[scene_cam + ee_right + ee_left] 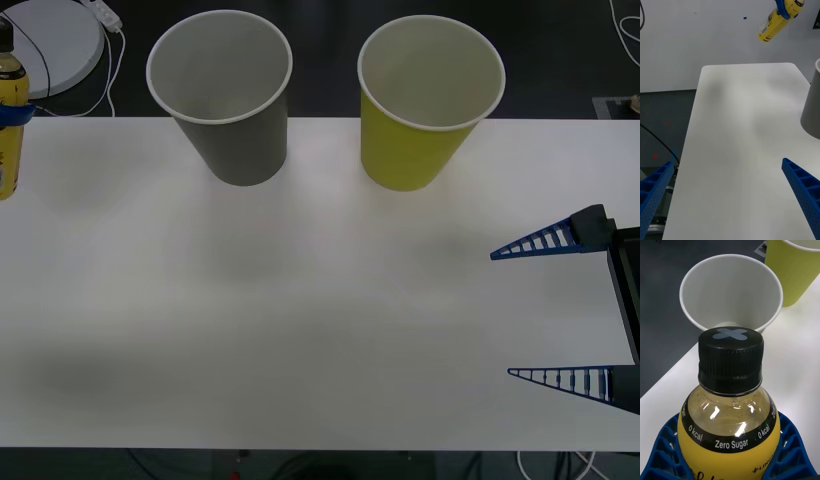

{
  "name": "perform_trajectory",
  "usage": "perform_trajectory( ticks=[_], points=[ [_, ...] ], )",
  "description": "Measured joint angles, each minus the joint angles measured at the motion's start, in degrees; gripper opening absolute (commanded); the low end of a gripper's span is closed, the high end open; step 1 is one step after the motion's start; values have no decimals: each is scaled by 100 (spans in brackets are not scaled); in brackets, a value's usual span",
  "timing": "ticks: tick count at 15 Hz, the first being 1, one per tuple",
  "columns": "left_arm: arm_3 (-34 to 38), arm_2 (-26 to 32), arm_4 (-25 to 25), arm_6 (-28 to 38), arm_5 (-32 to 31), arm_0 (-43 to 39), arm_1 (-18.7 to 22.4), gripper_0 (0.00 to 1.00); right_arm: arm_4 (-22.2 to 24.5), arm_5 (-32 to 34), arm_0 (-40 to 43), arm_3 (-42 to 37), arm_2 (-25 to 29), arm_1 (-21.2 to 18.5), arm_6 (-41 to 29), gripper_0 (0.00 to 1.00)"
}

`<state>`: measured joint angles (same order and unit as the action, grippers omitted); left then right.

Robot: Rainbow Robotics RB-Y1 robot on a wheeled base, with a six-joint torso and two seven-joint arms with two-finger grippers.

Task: Put the can into the green bin and the plastic bottle into the gray bin

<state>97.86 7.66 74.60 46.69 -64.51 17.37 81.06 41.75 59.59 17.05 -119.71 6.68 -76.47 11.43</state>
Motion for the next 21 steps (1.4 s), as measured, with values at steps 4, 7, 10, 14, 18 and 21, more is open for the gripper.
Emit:
perform_trajectory(
  ticks=[4, 7, 10, 14, 18, 21],
  points=[
    [-393, -1113, 101, 128, -170, 1296, -18, 0, 0, 0, 0, 0, 0, 0, 0, 100],
    [-751, -1687, 221, 214, -549, 2180, -148, 0, 0, 0, 0, 0, 0, 0, 0, 100],
    [-963, -2262, 282, 315, -575, 2840, -240, 0, 0, 0, 0, 0, 0, 0, 0, 100],
    [-1378, -3075, 364, 378, -979, 3895, -362, 0, 0, 0, 0, 0, 0, 0, 0, 100],
    [-1754, -3679, 469, 430, -1263, 4683, -583, 0, 0, 0, 0, 0, 0, 0, 0, 100],
    [-2086, -4018, 510, 438, -1274, 5122, -839, 0, 0, 0, 0, 0, 0, 0, 0, 100]
  ],
)
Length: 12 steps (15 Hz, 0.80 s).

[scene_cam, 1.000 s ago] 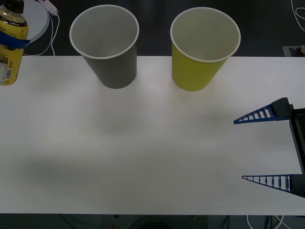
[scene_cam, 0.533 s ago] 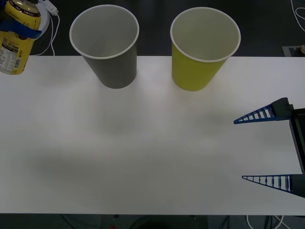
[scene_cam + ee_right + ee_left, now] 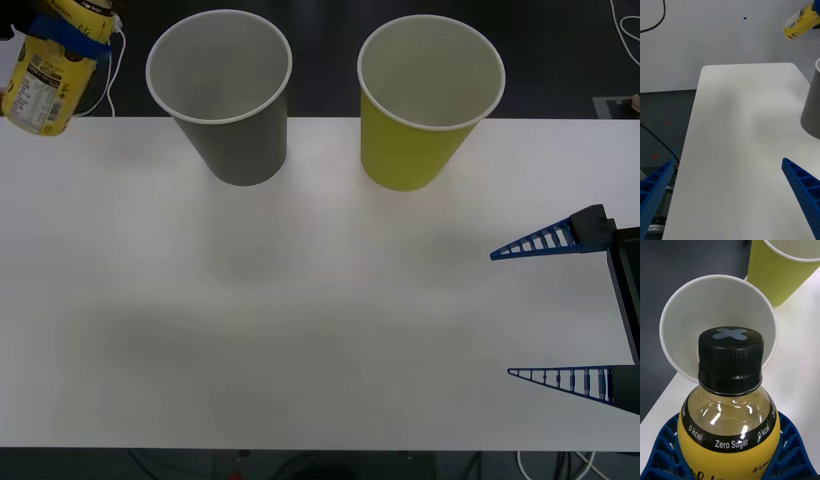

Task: Put the can into the green bin and the plastic bottle into the gray bin

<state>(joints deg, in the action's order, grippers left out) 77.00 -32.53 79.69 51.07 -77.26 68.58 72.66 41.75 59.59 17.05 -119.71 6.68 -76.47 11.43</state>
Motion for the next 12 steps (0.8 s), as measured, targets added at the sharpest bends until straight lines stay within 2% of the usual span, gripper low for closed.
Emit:
perform_trajectory(
  ticks=[5, 12],
  points=[
    [-634, -495, 317, 8, -336, 847, -539, 0, 0, 0, 0, 0, 0, 0, 0, 100],
    [-1470, -509, 989, 23, -414, 1407, -1423, 0, 0, 0, 0, 0, 0, 0, 0, 100]
  ],
)
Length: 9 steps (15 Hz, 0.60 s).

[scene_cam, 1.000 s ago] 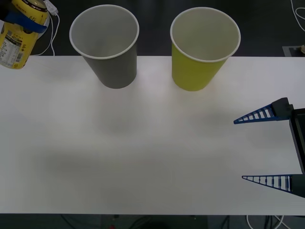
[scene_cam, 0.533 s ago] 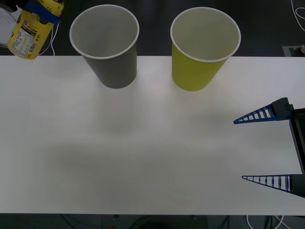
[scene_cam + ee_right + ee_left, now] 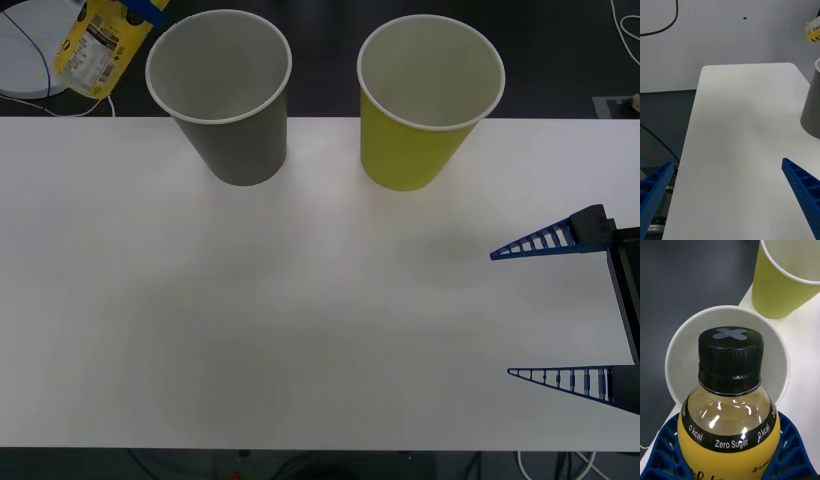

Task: Put the can into the green bin and the plastic bottle into the gray bin

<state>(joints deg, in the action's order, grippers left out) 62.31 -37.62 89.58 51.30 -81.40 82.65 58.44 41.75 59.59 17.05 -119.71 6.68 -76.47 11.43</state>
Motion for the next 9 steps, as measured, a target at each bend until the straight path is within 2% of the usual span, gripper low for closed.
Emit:
perform_trajectory(
  ticks=[9],
  points=[
    [-1263, -6, 352, -23, 6, 694, -1017, 0, 0, 0, 0, 0, 0, 0, 0, 100]
  ],
)
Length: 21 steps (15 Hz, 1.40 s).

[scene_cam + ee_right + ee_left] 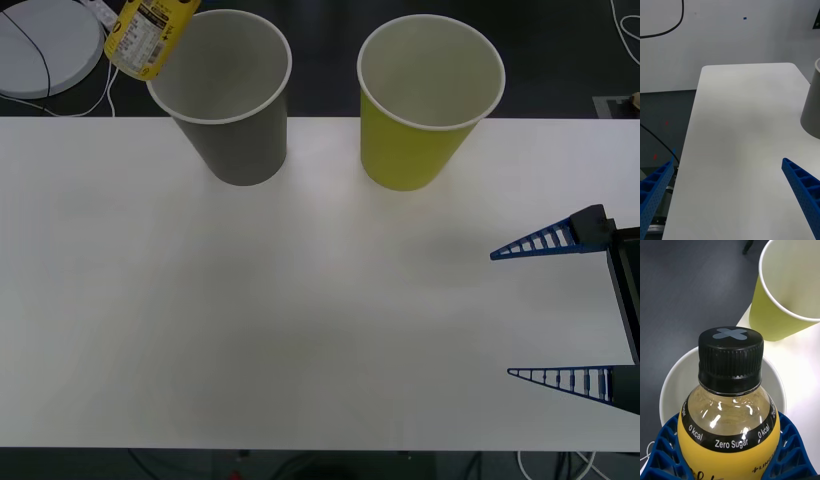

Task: Put the can into the green bin and the plastic bottle into the gray bin

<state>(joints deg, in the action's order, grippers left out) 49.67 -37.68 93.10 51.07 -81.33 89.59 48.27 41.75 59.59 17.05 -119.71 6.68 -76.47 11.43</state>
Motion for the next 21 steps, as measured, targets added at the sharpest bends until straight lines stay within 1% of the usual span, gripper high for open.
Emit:
perform_trajectory(
  ticks=[4, 16, 17, 18, 19, 21],
  points=[
    [-172, 2, 315, 21, 22, 148, -256, 0, 0, 0, 0, 0, 0, 0, 0, 100],
    [-264, 5, 468, 79, 79, 156, -508, 0, 0, 0, 0, 0, 0, 0, 0, 100],
    [-272, 5, 458, 79, 80, 156, -526, 14, 0, 0, 0, 0, 0, 0, 0, 100],
    [-288, 6, 430, 73, 83, 156, -537, 83, 0, 0, 0, 0, 0, 0, 0, 100],
    [-313, 4, 392, 64, 106, 156, -538, 100, 0, 0, 0, 0, 0, 0, 0, 100],
    [-362, 0, 305, 48, 132, 156, -539, 100, 0, 0, 0, 0, 0, 0, 0, 100]
  ],
)
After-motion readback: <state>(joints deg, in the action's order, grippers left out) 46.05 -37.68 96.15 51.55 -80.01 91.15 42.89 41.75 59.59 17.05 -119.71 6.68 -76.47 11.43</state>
